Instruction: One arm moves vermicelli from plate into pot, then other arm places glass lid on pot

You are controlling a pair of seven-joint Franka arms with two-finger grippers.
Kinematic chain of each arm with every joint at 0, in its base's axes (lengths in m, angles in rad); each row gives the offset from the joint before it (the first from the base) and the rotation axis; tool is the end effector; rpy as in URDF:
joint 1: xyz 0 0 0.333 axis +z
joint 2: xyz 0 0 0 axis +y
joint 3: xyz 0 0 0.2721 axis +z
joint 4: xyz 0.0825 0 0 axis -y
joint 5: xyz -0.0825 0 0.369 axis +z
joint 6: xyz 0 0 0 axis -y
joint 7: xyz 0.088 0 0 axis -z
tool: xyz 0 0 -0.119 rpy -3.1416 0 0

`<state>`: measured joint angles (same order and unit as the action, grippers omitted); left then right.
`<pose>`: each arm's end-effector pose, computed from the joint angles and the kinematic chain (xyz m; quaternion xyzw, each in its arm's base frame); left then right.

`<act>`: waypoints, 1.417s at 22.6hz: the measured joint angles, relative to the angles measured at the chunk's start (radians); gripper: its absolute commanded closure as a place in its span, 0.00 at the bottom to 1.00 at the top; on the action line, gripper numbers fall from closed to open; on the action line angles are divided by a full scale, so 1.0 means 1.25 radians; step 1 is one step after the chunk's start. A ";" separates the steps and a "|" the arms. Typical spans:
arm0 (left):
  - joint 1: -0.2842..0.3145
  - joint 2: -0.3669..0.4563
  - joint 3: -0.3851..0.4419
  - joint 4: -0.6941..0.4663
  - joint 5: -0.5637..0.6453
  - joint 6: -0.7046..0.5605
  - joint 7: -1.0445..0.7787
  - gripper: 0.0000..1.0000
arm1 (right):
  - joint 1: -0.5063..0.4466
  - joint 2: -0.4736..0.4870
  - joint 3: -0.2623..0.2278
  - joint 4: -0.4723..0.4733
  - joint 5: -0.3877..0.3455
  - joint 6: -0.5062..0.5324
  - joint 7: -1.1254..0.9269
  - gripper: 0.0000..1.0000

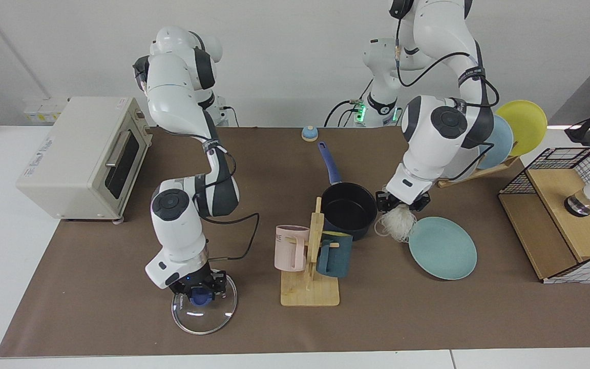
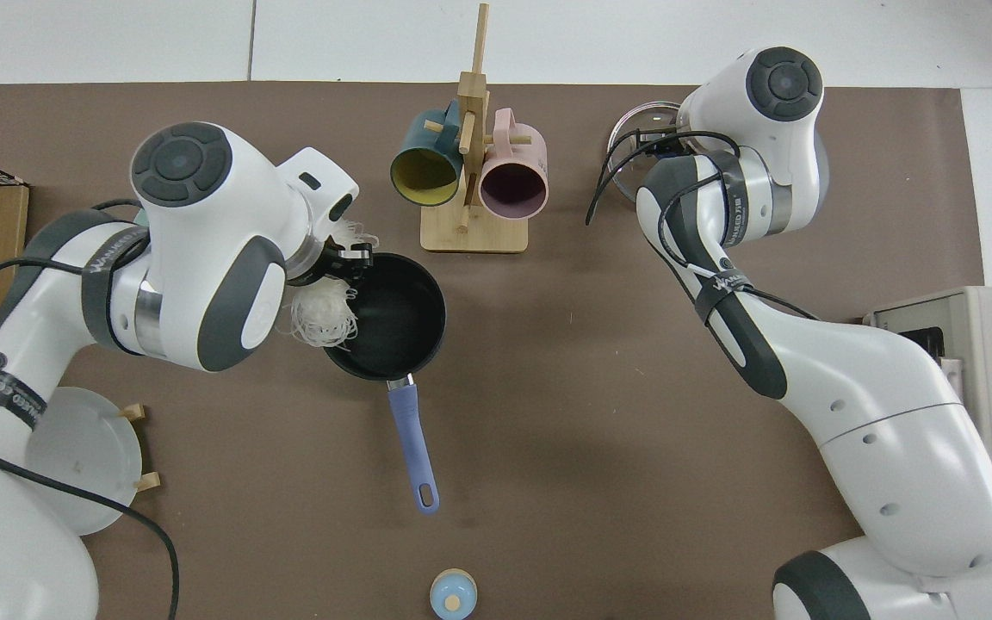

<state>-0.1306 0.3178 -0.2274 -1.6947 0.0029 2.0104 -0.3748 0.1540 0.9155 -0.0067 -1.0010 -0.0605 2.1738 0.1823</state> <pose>0.5837 -0.2082 0.3680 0.9993 0.0134 -0.0094 0.0327 0.7485 0.1099 0.2934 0.9913 -0.0019 0.1313 0.0079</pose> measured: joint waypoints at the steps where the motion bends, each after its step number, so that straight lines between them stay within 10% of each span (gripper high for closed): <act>1: -0.001 -0.001 -0.013 -0.012 0.000 0.011 -0.019 1.00 | 0.001 -0.009 0.000 -0.003 0.000 0.000 0.000 1.00; 11: -0.007 -0.029 -0.060 -0.160 0.048 0.158 -0.074 1.00 | 0.004 -0.287 0.001 -0.277 0.002 -0.015 0.007 1.00; 12: -0.007 -0.031 -0.060 -0.168 0.049 0.166 -0.074 0.88 | 0.003 -0.318 0.000 -0.312 0.002 -0.015 0.007 1.00; 13: -0.007 -0.033 -0.059 -0.177 0.049 0.174 -0.074 0.33 | 0.003 -0.352 0.000 -0.349 0.002 -0.015 0.007 1.00; 14: -0.007 -0.034 -0.059 -0.183 0.049 0.179 -0.074 0.00 | 0.001 -0.386 0.000 -0.384 0.002 -0.016 0.007 1.00; 26: -0.005 -0.078 -0.057 -0.187 0.050 0.168 -0.122 0.00 | -0.005 -0.758 -0.002 -0.716 0.002 -0.120 0.003 1.00; 32: 0.007 -0.123 -0.030 -0.149 0.050 0.087 -0.091 0.00 | 0.005 -0.831 0.005 -0.768 0.004 -0.178 0.001 1.00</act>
<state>-0.1222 0.1641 -0.2647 -1.8811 0.0653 2.1195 -0.4888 0.1601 -0.1231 -0.0003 -1.9611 -0.0559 1.9511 0.1838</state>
